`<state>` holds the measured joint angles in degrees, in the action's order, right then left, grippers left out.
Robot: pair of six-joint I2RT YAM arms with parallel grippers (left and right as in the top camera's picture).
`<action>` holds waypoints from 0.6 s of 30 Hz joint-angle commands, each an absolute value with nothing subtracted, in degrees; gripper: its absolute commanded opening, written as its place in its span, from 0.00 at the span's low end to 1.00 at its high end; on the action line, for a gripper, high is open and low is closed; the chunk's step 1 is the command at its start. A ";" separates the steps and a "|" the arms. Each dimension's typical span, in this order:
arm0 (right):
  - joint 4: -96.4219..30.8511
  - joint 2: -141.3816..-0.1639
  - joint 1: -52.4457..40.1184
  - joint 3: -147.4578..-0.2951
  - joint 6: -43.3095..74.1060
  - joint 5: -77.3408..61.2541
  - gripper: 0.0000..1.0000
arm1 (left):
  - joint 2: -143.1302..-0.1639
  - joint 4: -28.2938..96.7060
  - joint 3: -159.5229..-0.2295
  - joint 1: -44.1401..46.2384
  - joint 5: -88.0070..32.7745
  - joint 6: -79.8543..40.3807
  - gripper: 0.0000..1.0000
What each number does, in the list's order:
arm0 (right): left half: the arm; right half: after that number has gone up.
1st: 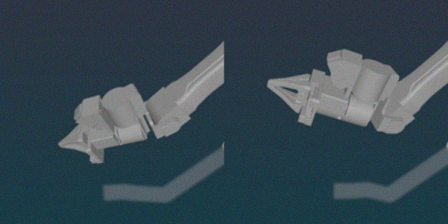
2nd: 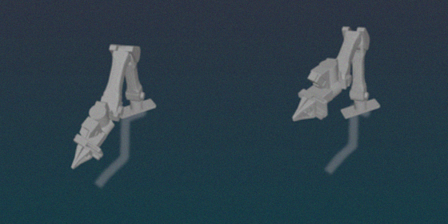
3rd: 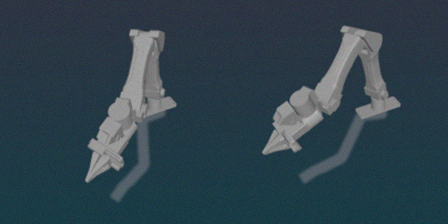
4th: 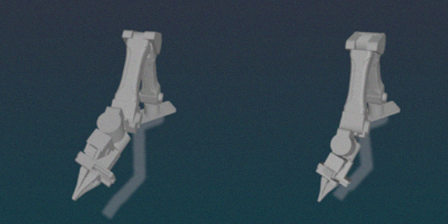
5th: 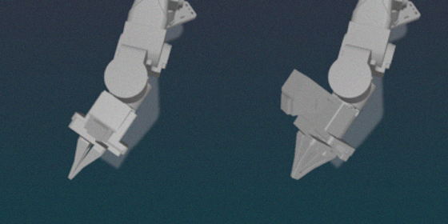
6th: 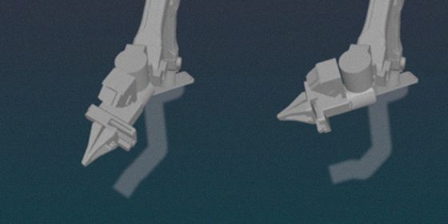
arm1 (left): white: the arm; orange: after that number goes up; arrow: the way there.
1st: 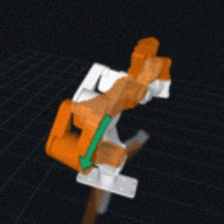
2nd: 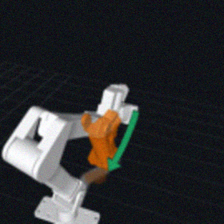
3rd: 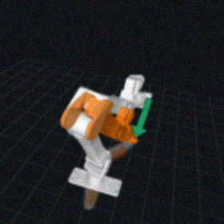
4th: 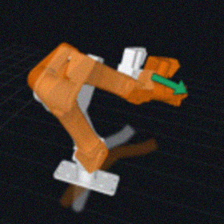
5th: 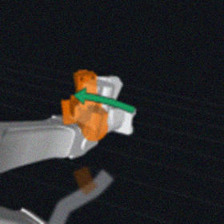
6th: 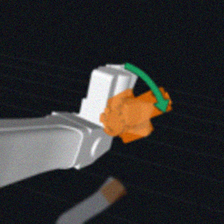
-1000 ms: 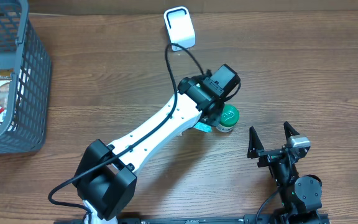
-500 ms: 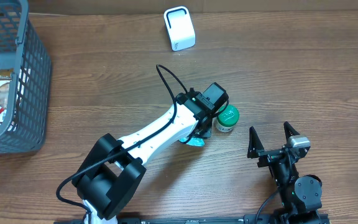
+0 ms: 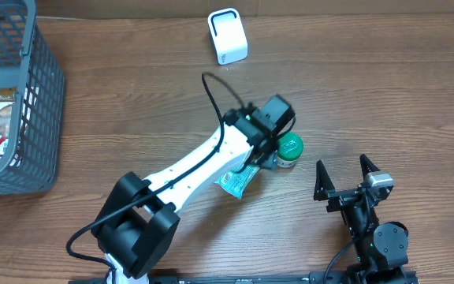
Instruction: Scan the item barcode
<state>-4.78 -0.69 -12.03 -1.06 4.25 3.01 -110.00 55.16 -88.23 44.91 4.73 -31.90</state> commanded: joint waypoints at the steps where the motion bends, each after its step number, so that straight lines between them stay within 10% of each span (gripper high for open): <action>1: -4.60 -0.16 -11.86 -0.49 4.12 3.36 1.00 | -108.84 55.77 -95.00 45.30 3.18 -18.70 0.84; 18: -4.60 -0.16 -11.86 -0.49 4.10 3.36 1.00 | -117.12 46.87 -97.65 46.89 -8.21 4.75 0.90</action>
